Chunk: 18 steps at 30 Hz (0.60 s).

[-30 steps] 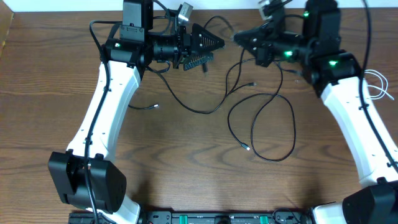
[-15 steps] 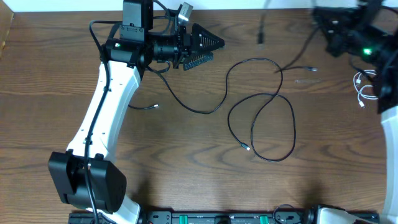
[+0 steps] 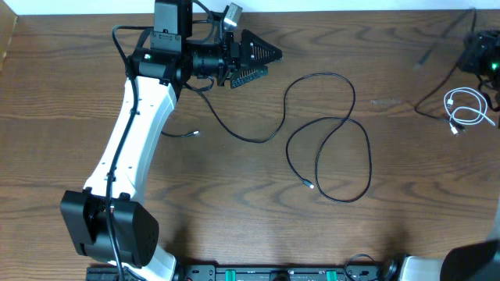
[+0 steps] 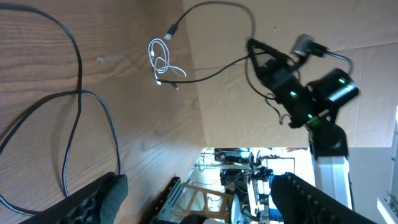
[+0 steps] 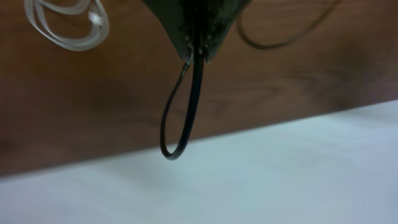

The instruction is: Untangle cables

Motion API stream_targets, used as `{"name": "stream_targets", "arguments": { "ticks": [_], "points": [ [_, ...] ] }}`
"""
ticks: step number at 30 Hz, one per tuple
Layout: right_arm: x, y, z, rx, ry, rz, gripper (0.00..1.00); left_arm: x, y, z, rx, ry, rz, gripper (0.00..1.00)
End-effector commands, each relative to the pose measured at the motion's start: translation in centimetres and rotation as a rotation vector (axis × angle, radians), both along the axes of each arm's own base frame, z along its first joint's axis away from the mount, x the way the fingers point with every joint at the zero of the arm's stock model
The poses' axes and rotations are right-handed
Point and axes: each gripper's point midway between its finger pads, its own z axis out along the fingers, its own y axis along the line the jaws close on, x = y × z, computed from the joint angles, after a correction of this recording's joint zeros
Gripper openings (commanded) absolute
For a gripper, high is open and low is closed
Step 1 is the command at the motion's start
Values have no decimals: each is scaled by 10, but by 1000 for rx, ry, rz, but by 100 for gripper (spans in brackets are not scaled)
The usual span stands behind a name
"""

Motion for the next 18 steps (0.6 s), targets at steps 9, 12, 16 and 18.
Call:
{"name": "stream_targets", "arguments": {
  "ticks": [9, 12, 16, 18],
  "points": [
    [-9, -77, -110, -64, 330, -259, 1, 0, 2, 5, 3, -30, 4, 79],
    [-15, -81, -138, -36, 411, -265, 1, 2, 2, 4, 11, -34, 12, 79],
    [-22, -88, -172, -3, 502, -274, 1, 6, 4, -2, 40, -25, 41, 79],
    [-25, -90, -184, 17, 533, -289, 1, 6, 6, -6, 57, -9, 55, 79]
  ]
}}
